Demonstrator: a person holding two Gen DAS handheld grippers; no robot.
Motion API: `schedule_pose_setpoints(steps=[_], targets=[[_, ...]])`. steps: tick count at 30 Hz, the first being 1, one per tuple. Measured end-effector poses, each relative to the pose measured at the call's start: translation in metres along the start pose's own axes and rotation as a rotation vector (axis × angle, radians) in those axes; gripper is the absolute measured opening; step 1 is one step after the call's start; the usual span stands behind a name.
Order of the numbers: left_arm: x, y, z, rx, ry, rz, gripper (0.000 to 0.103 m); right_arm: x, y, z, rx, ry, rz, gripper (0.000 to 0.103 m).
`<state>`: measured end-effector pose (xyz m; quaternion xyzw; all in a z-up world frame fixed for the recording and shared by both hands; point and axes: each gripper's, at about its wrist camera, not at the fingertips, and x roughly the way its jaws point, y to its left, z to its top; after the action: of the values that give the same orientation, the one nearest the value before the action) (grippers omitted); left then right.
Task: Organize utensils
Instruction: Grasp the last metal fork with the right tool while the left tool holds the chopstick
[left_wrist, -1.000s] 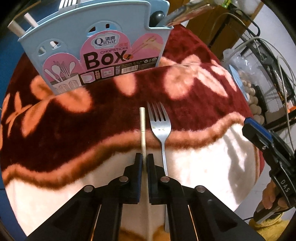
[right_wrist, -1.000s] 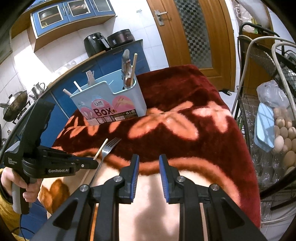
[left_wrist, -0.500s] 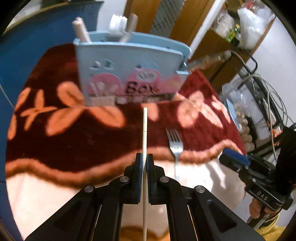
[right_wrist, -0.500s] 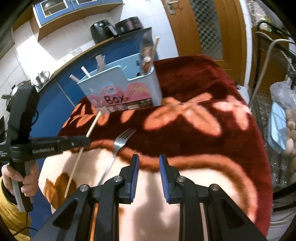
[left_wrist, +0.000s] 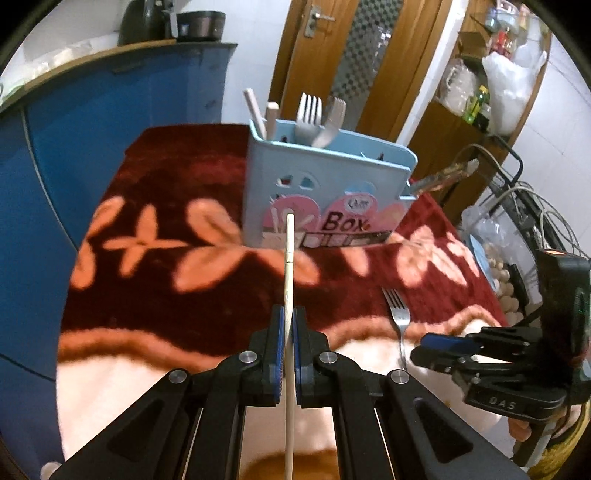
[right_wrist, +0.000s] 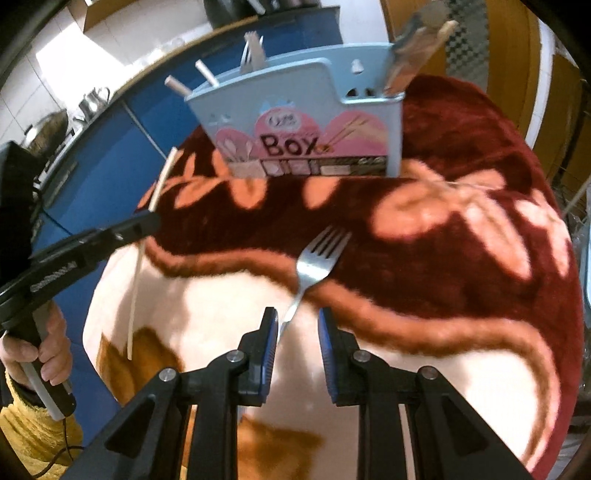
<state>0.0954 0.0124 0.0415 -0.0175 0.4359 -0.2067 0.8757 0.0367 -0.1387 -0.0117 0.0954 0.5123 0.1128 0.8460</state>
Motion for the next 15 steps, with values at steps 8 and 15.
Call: schedule_pose_setpoints(steps=[8, 15], targets=[[-0.010, 0.011, -0.002, -0.014, -0.052, -0.009, 0.004, 0.024, 0.009, 0.015, 0.026, 0.109, -0.037, 0.025], [-0.015, 0.019, 0.000, -0.032, -0.087, -0.042, 0.004, 0.035, 0.007, 0.024, 0.080, 0.159, -0.036, 0.025]])
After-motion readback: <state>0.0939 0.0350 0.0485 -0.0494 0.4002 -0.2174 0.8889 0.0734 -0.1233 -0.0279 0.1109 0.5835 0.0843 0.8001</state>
